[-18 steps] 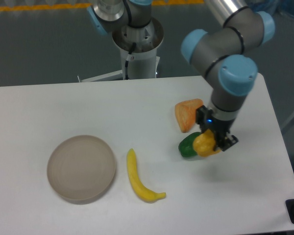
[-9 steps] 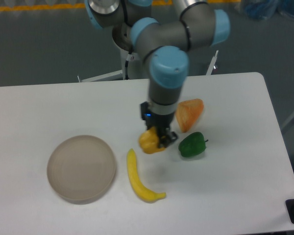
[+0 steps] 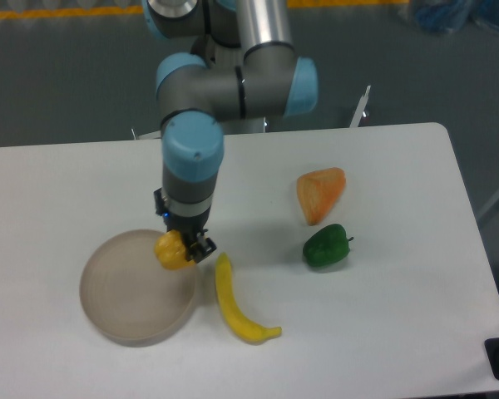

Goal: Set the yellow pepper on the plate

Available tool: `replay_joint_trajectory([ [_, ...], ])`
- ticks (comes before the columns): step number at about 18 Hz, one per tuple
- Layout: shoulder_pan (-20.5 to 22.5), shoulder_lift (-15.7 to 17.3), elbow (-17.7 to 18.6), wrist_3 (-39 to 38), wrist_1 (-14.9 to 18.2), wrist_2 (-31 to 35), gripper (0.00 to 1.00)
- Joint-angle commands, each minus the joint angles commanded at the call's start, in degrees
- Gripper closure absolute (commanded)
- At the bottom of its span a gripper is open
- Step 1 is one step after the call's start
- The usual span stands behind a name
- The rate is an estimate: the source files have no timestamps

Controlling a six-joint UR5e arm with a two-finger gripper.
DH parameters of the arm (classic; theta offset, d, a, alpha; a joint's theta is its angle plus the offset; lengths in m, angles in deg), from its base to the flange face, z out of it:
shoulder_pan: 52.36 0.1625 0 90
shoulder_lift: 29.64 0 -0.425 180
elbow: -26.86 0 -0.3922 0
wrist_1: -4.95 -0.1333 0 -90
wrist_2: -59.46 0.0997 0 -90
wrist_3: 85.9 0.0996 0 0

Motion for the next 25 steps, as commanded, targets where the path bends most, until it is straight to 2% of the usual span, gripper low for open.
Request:
replay_joint_trajectory([
  [3, -2.55, -3.16, -0.26, -1.77, -4.58, 0.26, 0.72],
  [5, -3.79, -4.66, -0.18, -1.6, -5.11, 0.35, 0.6],
  [7, -3.97, -4.93, 0.0, -1.51, -5.29, 0.44, 0.4],
  [8, -4.23, -4.93, 0.0, -1.42, -5.47, 0.44, 0.14],
  [10, -4.23, -4.76, -0.44, -1.25, -5.47, 0.44, 0.0],
  [13, -4.06, -3.18, -0.44, -1.25, -5.38, 0.61, 0.0],
  [16, -3.27, -1.77, -0.61, -0.99, -5.38, 3.77, 0.0],
  [19, 1.55, -1.24, -1.58, -0.55, -5.29, 9.39, 0.0],
  [23, 9.73, -0.71, -0.88, 10.5, -5.21, 9.76, 0.0],
  [25, 15.08, 0.34, -1.4, 12.81, -5.29, 9.14, 0.0],
])
